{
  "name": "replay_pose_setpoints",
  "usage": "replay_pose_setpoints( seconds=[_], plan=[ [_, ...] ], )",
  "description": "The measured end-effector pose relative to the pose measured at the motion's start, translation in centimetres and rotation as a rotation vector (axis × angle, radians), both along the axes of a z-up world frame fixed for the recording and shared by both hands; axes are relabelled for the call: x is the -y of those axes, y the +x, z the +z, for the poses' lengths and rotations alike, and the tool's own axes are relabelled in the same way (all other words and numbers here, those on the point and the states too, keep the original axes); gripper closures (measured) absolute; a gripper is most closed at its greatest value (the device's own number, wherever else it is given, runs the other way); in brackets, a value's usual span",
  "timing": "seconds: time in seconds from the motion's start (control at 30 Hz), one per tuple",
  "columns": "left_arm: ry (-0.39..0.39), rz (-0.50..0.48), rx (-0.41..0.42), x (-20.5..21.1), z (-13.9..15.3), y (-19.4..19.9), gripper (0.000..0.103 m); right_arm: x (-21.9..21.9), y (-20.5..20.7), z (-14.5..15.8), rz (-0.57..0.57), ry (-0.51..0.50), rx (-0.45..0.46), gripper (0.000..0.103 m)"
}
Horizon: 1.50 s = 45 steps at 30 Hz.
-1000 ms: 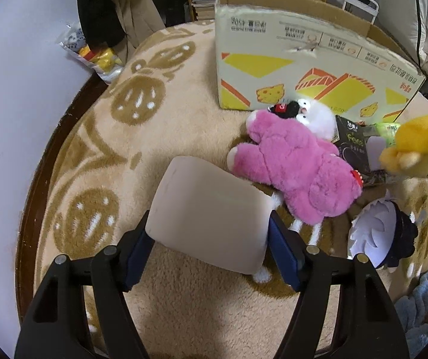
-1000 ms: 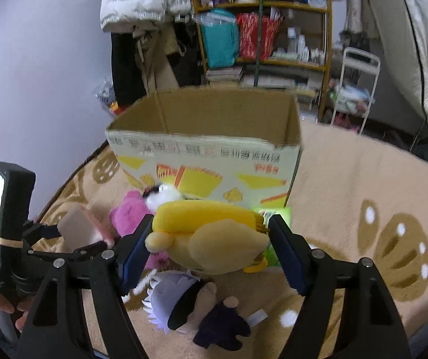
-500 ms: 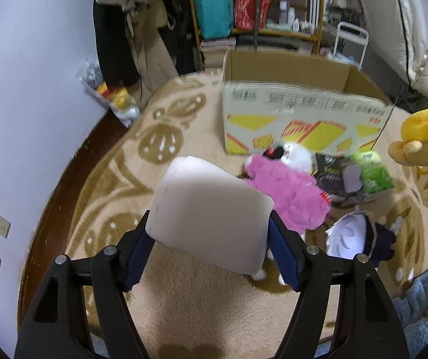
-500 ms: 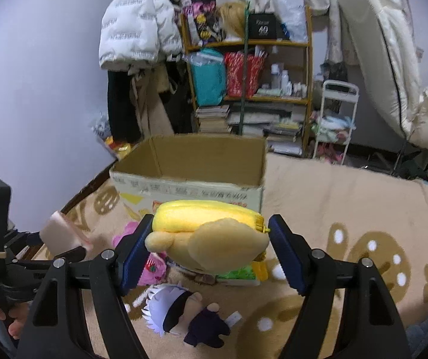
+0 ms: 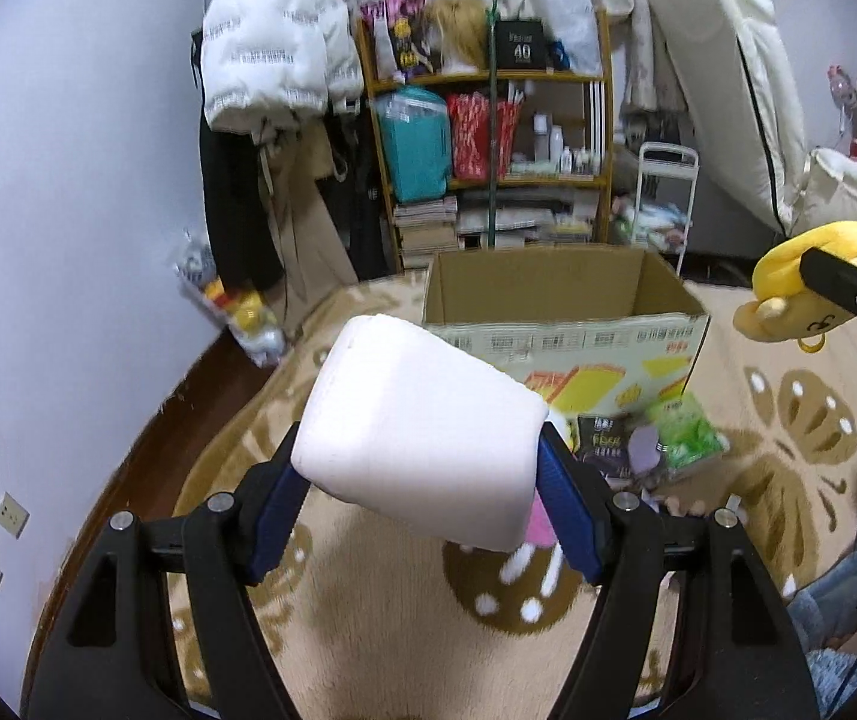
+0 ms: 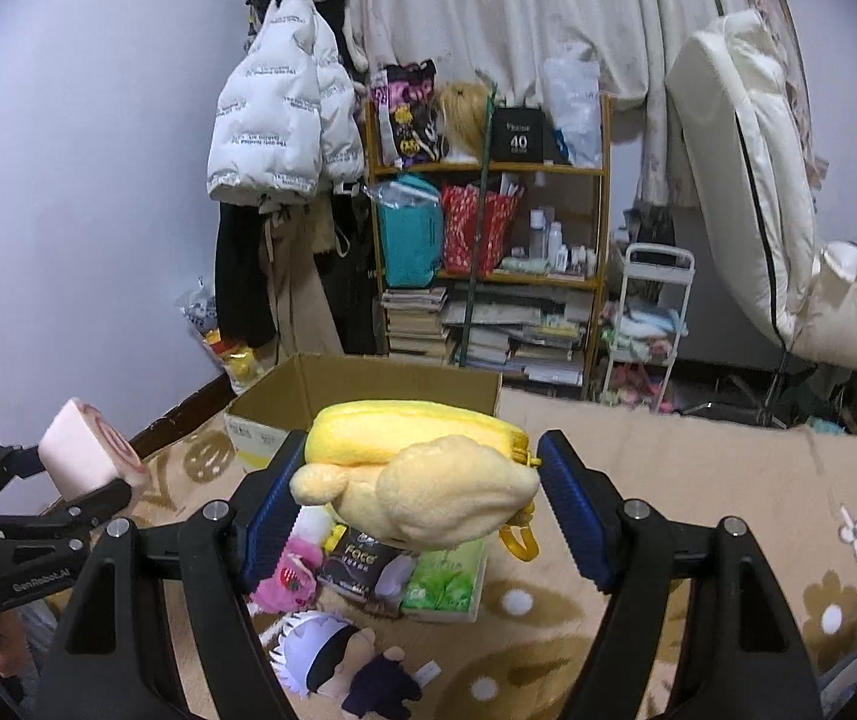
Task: Organize soft objects
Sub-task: 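Lift the pink cushion with the left gripper while the right gripper lifts the yellow plush, then open the right gripper over the box dropping the yellow plush while the left releases the cushion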
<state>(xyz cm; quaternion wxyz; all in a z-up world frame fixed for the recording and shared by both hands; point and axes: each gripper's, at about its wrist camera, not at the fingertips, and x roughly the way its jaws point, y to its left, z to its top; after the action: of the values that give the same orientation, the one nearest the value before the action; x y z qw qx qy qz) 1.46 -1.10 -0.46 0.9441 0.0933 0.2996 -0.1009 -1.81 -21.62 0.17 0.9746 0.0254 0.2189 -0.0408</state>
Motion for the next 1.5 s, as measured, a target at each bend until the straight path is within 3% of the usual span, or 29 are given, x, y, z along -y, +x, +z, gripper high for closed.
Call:
replay_pose_setpoints(
  seconds=[0.27,0.67,0.83,1.07,1.37,1.5],
  plan=[
    [0.047,-0.037,0.109,1.4,2.7,0.3,0.032,0.3,0.4,1.8,-0.013,-0.026,0.068,0.023],
    [-0.021,-0.047,0.26,3.0,7.5,2.1,0.032,0.4,4.0,4.9,0.014,-0.054,0.088,0.023],
    [-0.043,-0.065,0.261,3.8,8.7,4.8,0.031,1.1,6.7,6.0,0.016,-0.014,0.098,0.023],
    [-0.026,-0.073,0.199,5.3,7.0,9.3,0.031,2.8,10.3,5.0,0.051,0.077,0.076,0.022],
    [0.055,-0.092,0.138,6.8,2.2,12.6,0.031,4.9,14.2,0.3,0.121,0.228,-0.032,0.022],
    [0.045,-0.108,0.103,7.4,0.8,14.2,0.031,4.6,15.6,-1.5,0.129,0.209,-0.085,0.022]
  ],
)
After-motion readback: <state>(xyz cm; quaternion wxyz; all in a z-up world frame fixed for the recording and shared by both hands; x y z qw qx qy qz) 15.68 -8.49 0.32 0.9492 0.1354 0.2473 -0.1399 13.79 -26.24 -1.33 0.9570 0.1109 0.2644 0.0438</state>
